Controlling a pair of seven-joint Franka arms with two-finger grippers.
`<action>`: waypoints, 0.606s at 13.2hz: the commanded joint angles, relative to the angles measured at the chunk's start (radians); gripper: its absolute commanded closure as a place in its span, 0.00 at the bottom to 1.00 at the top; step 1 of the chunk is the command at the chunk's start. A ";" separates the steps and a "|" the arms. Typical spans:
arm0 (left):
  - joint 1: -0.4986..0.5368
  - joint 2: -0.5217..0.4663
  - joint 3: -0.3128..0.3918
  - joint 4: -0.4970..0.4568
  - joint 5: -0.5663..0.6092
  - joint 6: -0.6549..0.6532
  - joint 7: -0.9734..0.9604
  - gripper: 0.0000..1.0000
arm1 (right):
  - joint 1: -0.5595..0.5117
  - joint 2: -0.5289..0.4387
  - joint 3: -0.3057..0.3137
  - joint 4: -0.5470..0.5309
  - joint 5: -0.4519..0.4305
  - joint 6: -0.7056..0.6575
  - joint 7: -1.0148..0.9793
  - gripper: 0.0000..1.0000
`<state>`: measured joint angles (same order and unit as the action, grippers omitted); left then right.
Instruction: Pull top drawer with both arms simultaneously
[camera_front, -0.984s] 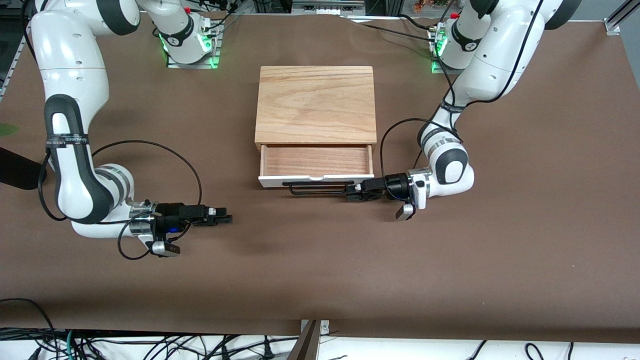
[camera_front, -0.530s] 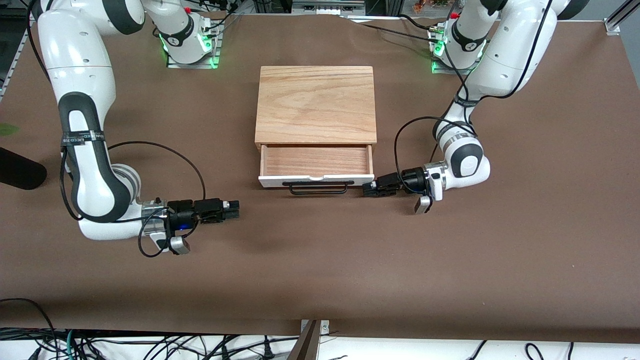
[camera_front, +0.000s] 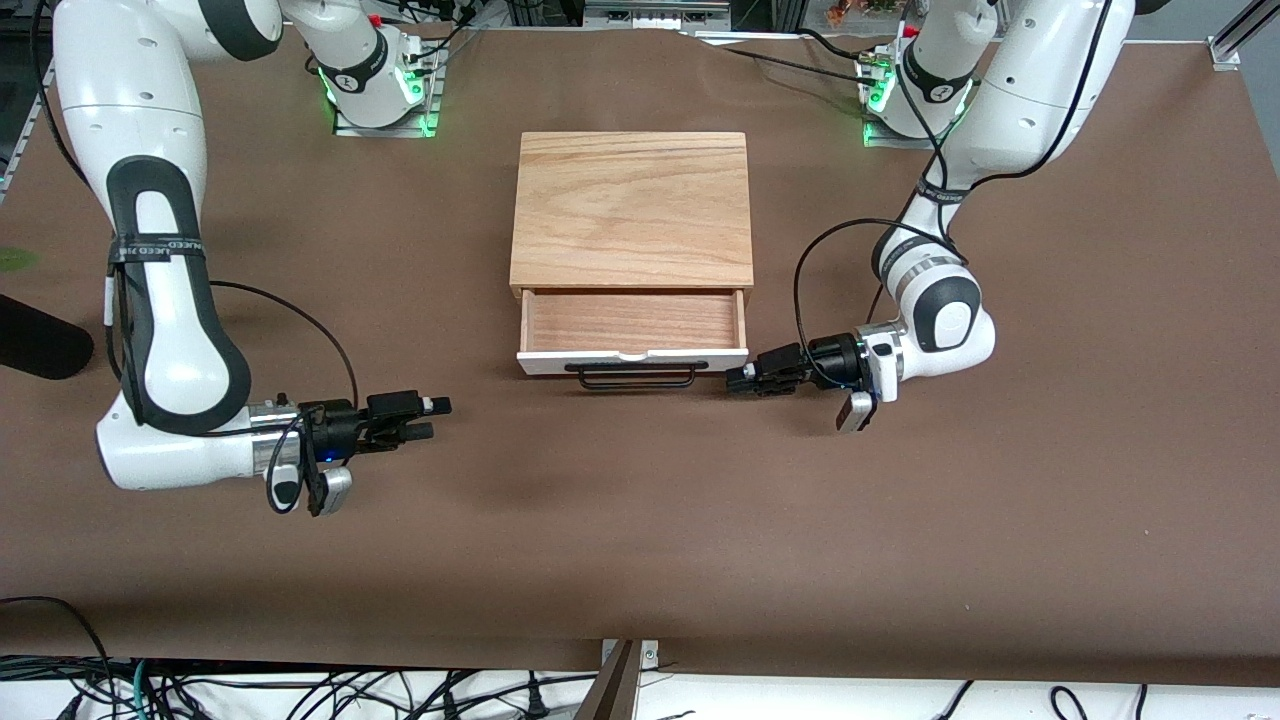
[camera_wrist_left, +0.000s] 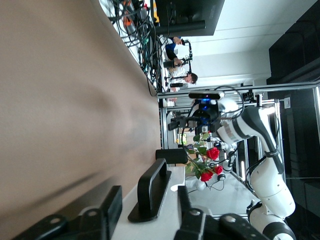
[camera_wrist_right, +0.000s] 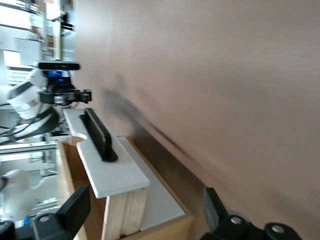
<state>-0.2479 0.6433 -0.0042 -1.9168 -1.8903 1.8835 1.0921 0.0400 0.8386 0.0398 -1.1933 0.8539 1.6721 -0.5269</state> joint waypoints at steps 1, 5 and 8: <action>-0.048 0.007 0.000 0.001 -0.079 0.019 -0.006 0.39 | 0.026 -0.042 -0.003 0.061 -0.166 -0.009 0.134 0.00; -0.065 0.015 -0.005 0.001 -0.090 0.032 -0.004 0.41 | 0.067 -0.143 0.002 0.061 -0.473 -0.012 0.264 0.00; -0.071 0.036 -0.010 0.044 -0.090 0.065 -0.014 0.48 | 0.084 -0.206 0.005 0.060 -0.682 -0.017 0.269 0.00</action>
<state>-0.2990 0.6527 -0.0088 -1.9143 -1.9633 1.9119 1.0870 0.1149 0.6762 0.0429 -1.1205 0.2673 1.6674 -0.2726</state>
